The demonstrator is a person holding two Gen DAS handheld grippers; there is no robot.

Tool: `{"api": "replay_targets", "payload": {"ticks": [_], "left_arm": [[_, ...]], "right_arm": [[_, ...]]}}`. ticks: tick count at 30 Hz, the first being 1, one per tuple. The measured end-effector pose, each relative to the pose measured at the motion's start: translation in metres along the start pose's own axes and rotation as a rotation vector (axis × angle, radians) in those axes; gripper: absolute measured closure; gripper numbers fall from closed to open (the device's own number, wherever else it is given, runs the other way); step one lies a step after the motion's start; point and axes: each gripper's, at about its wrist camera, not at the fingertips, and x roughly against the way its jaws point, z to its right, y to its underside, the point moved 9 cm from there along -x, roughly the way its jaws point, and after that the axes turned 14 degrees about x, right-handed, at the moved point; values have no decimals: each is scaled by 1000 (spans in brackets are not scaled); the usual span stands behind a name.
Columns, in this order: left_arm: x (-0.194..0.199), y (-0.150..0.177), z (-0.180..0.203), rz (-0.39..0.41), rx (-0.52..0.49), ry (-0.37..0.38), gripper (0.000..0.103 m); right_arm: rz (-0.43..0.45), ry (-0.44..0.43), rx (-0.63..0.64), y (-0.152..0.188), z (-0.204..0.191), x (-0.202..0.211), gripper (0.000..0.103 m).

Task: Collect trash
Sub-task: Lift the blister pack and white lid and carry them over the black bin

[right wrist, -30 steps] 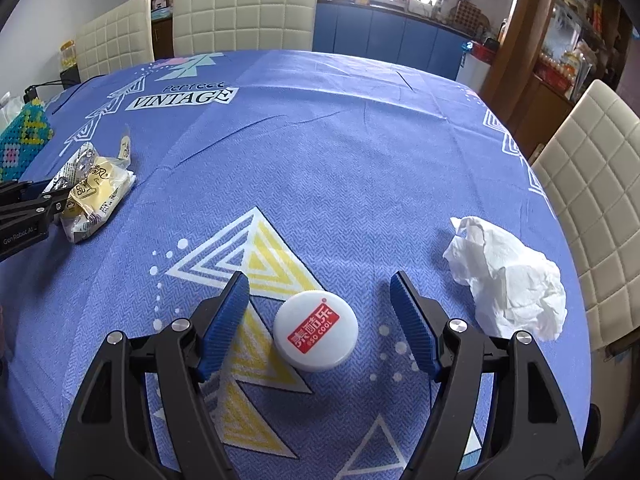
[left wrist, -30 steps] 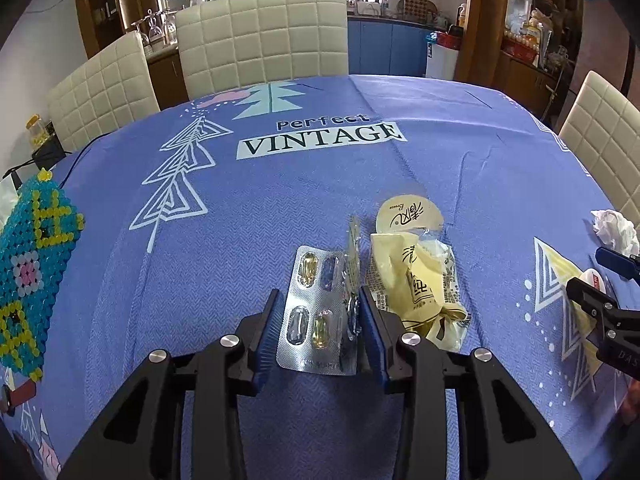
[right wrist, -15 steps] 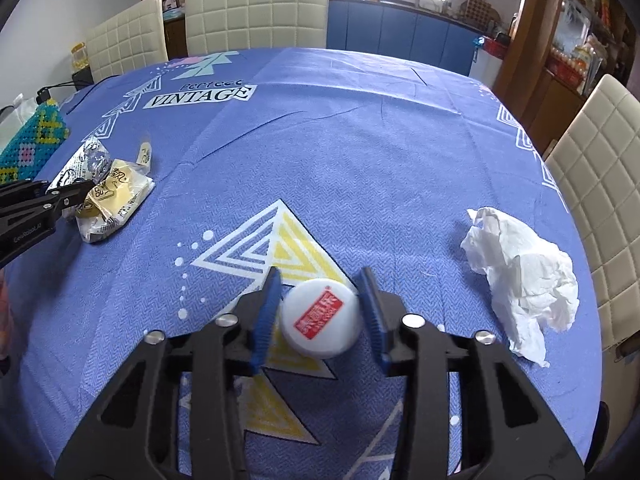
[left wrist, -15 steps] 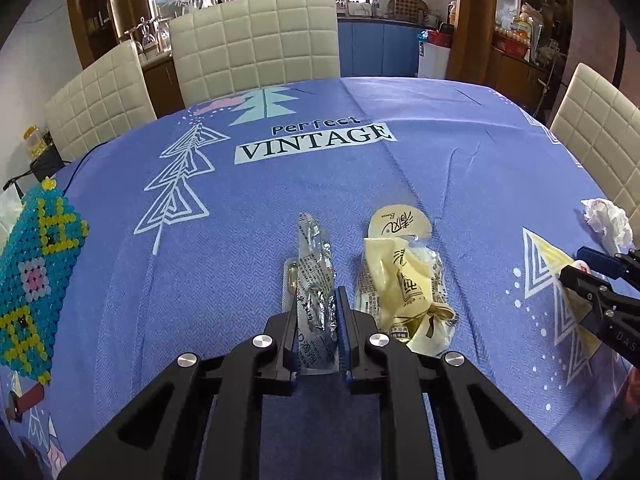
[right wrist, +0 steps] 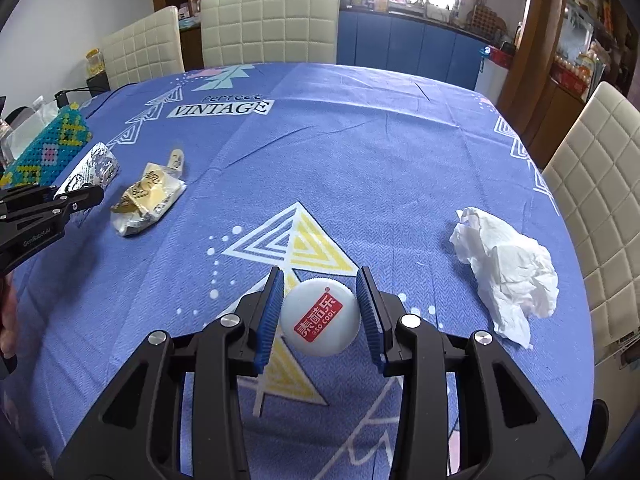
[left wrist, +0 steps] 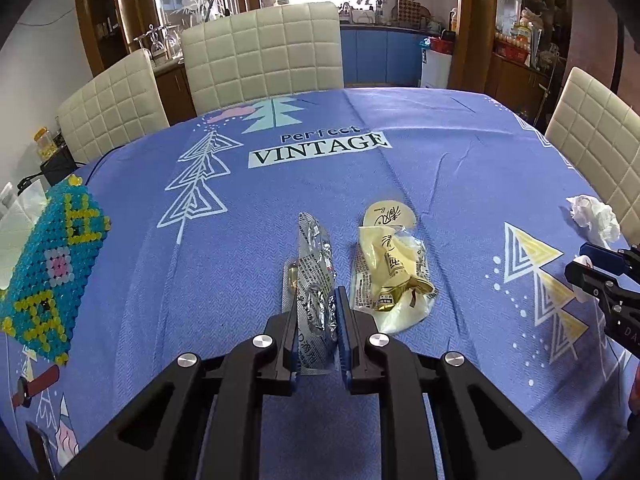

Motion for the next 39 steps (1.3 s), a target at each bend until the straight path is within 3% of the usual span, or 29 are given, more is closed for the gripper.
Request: {"api": "replay_targets", "payload": {"ticks": [8, 19, 39], "left_arm": [[28, 8, 15, 30, -12, 20, 89], [61, 33, 84, 39, -109, 114, 89], [123, 99, 286, 26, -384, 364, 89]], "right_arm": [[27, 8, 9, 9, -1, 28, 64], [38, 55, -29, 46, 22, 68, 63], [48, 240, -206, 155, 130, 163, 63]]}}
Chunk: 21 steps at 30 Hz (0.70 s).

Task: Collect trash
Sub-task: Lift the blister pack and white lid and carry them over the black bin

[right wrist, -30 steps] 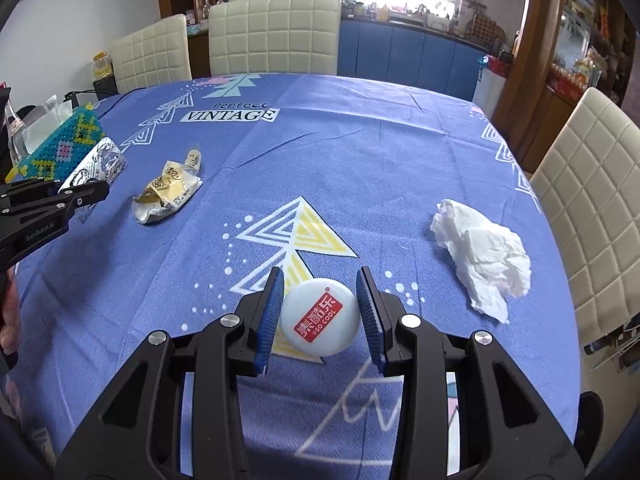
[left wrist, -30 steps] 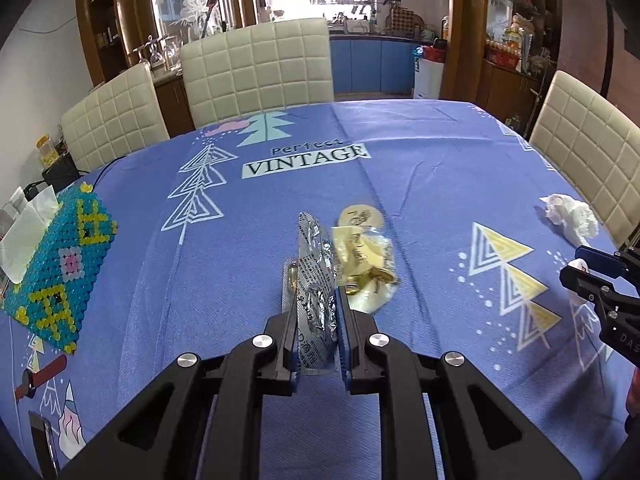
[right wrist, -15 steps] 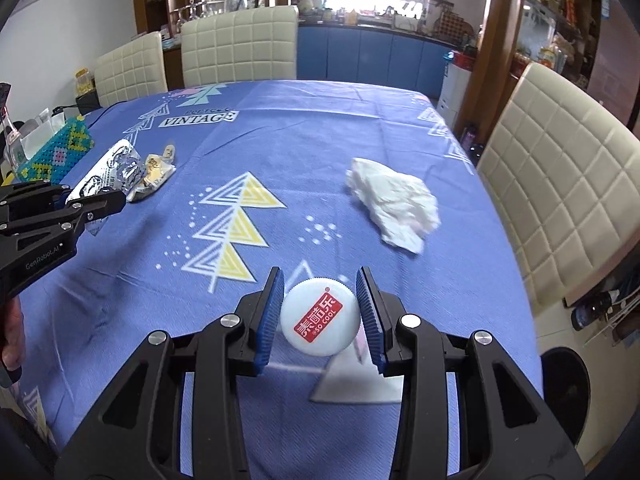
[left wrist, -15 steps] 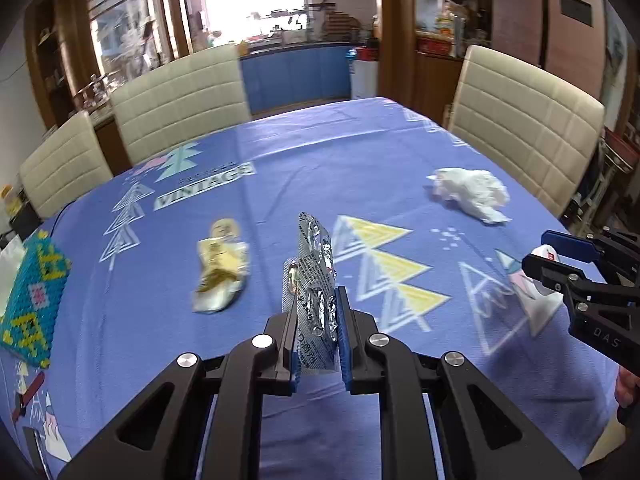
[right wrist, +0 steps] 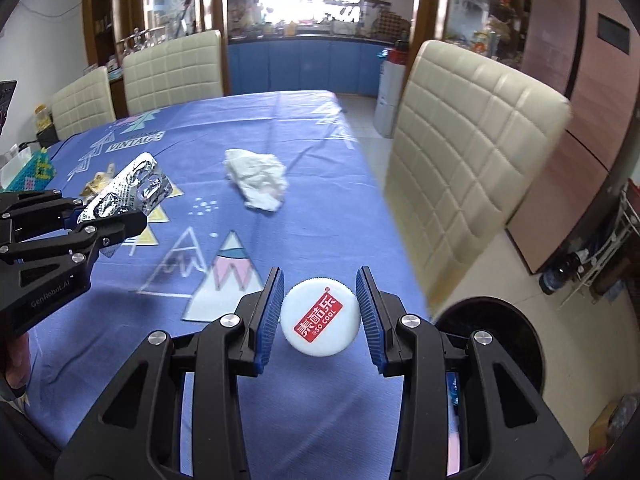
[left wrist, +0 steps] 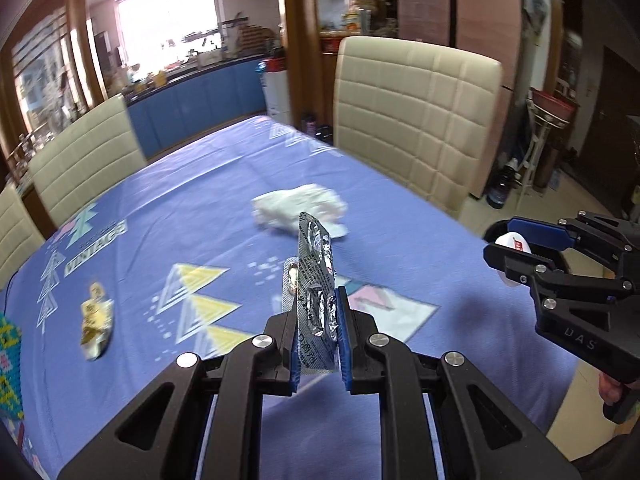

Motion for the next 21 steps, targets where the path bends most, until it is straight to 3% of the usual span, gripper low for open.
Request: {"api": "replay_targets", "payload": {"ticks": [8, 21], "left_arm": [[-4, -10, 80, 6, -100, 99, 89], [-10, -13, 165, 3, -210, 204, 89]], "right_arm": [[-3, 92, -86, 31, 59, 27, 63], [-8, 208, -176, 68, 122, 56, 63]]}}
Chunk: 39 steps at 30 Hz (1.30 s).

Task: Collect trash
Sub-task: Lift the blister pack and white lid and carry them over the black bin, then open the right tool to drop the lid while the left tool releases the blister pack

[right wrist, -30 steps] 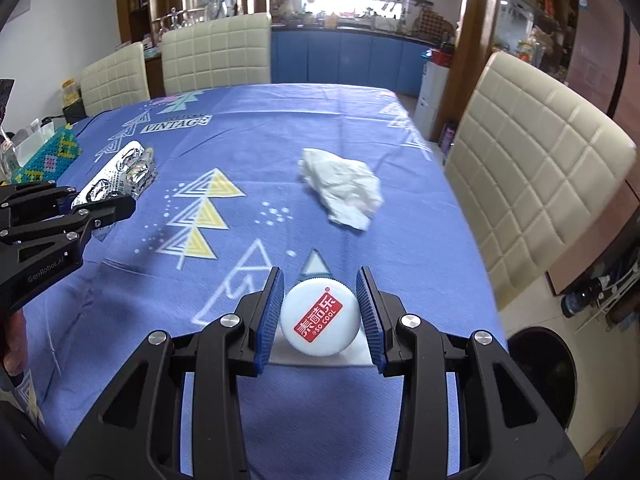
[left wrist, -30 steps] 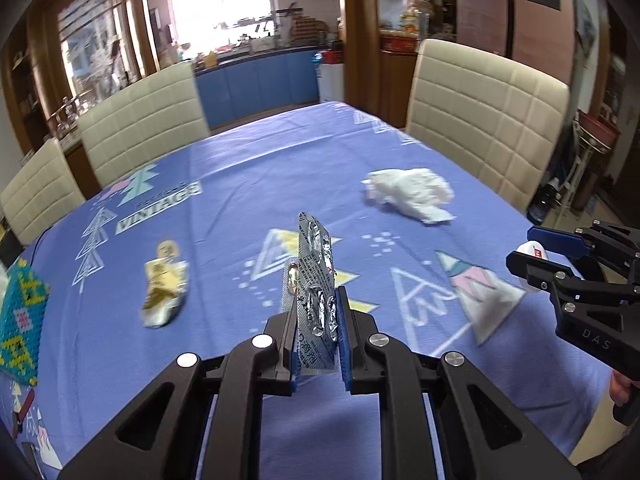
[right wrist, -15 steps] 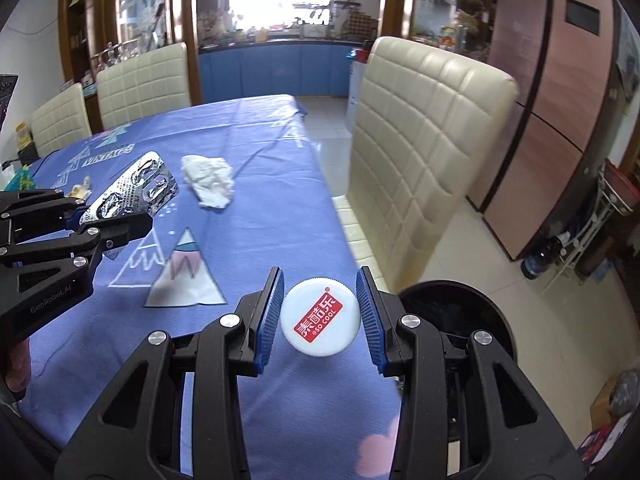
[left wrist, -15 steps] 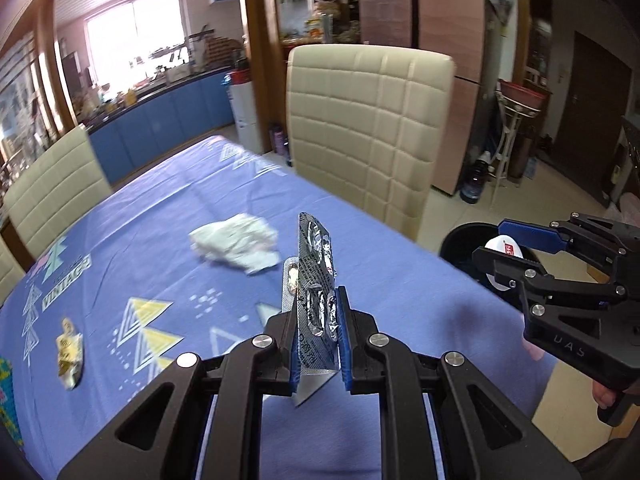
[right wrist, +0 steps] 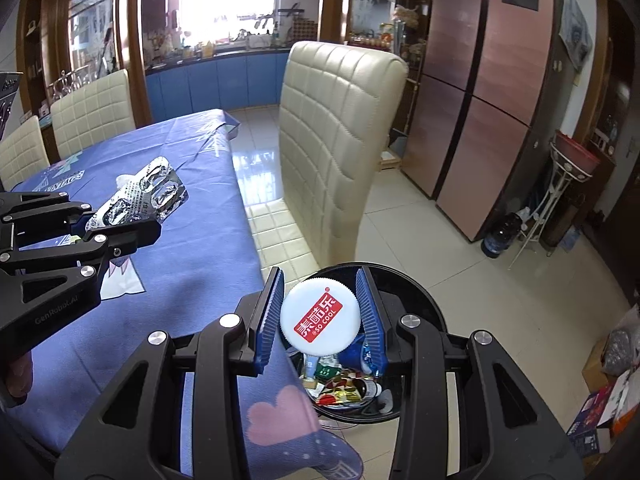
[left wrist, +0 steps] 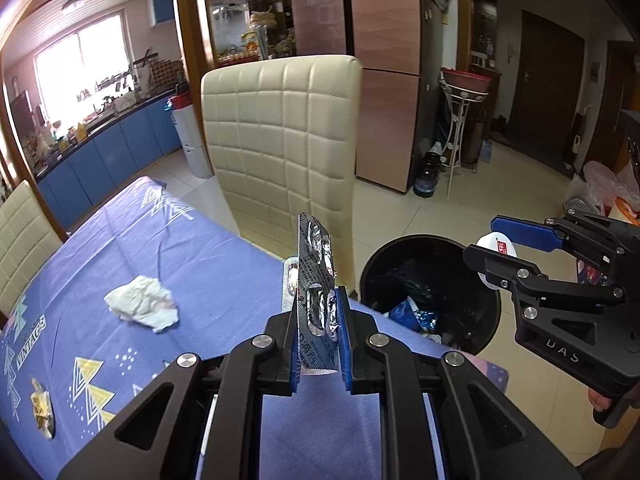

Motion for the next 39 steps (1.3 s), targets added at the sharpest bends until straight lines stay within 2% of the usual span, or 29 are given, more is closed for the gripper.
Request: {"api": "replay_targets", "payload": {"ticks": [10, 21, 23, 24, 25, 30, 39], "left_arm": [[-16, -10, 31, -6, -43, 41, 89], [-33, -21, 49, -11, -76, 63, 89], [-35, -22, 50, -13, -81, 63, 88], [-37, -23, 51, -15, -83, 63, 88], [-39, -23, 52, -18, -85, 64, 88], [-47, -28, 58, -28, -87, 78, 88], [-60, -28, 91, -49, -120, 129, 88]], "right_arm": [[3, 44, -30, 3, 29, 0, 63], [-5, 58, -54, 5, 49, -12, 63], [-9, 65, -55, 5, 51, -17, 61], [-14, 74, -54, 5, 53, -19, 44], [-19, 95, -53, 6, 56, -20, 33], [-36, 124, -71, 13, 65, -23, 34], [-77, 147, -140, 38, 88, -21, 34]]}}
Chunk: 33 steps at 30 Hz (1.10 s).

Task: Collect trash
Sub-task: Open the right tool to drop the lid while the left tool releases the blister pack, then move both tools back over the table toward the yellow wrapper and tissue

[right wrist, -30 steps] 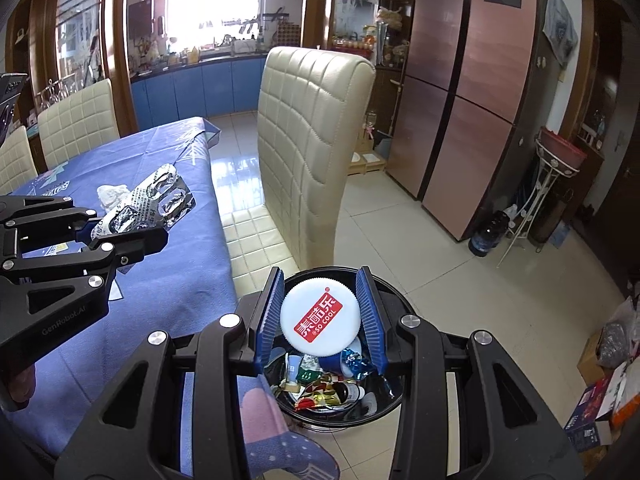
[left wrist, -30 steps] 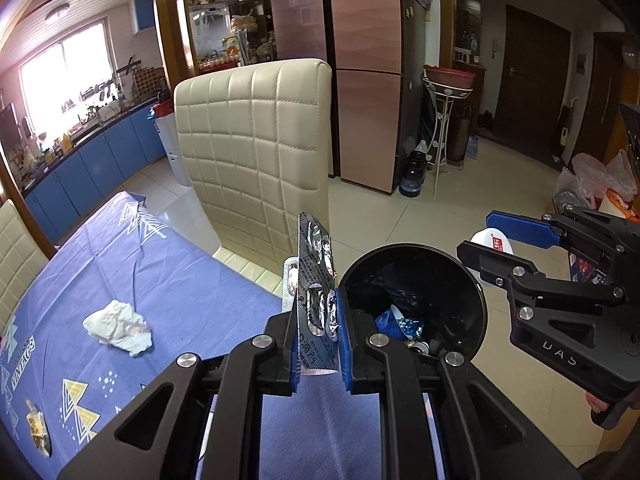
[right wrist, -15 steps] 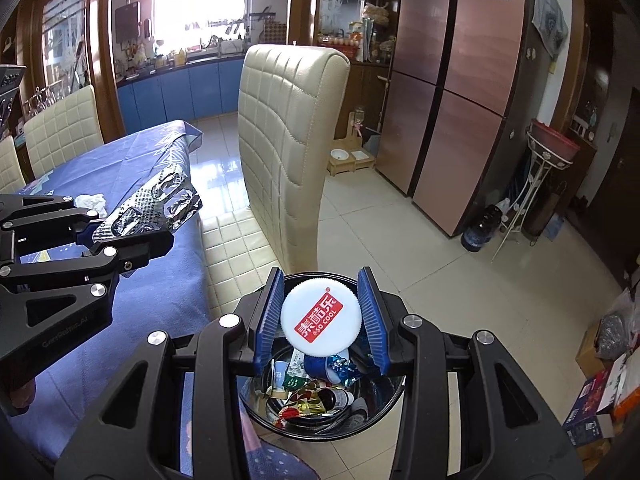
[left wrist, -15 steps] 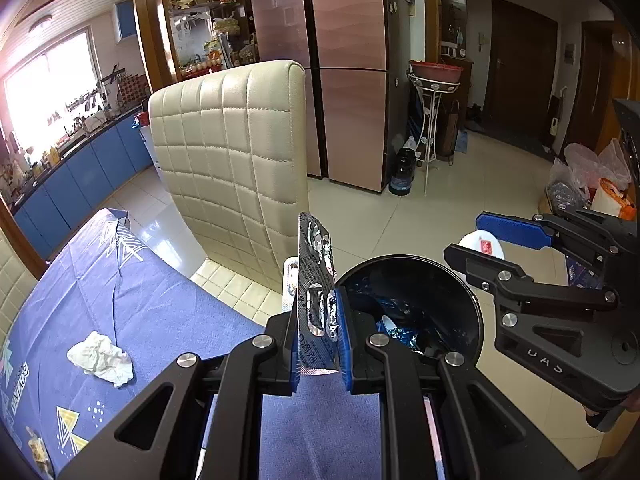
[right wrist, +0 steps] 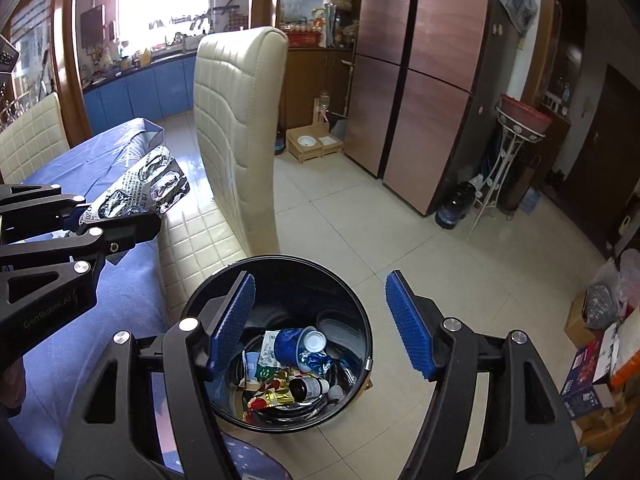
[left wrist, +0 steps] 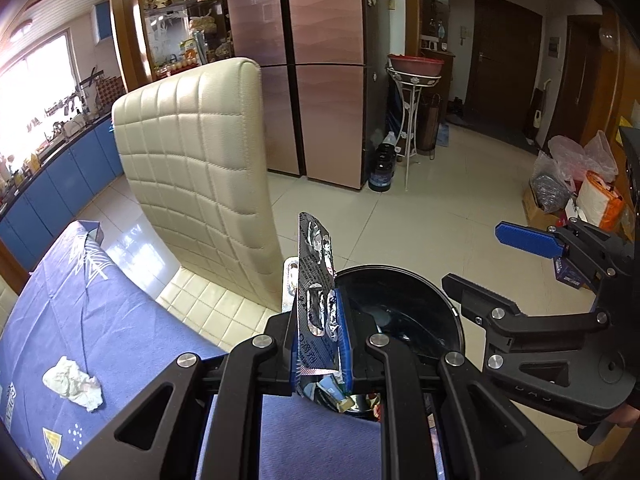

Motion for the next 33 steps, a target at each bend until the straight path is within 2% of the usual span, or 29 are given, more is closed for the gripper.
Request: {"api": "replay_targets", "payload": {"ticks": [8, 10, 11, 12, 14, 23, 33], "left_arm": [[-11, -1, 25, -29, -32, 28, 85], [-15, -2, 26, -39, -26, 16, 73], [-16, -2, 26, -45, -17, 20, 51], [-15, -3, 25, -33, -6, 18, 38], [-11, -5, 24, -12, 4, 29, 31], [2, -3, 6, -2, 27, -5, 31], [29, 3, -54, 18, 114, -91, 31]], "right_arm": [[-21, 31, -31, 13, 18, 2, 34], [-25, 35, -38, 15, 21, 2, 34], [-27, 36, -43, 17, 22, 2, 34], [-31, 42, -47, 18, 24, 2, 35], [-35, 37, -57, 21, 25, 2, 35], [-28, 32, -32, 14, 17, 5, 35], [14, -31, 43, -12, -26, 8, 35]]}}
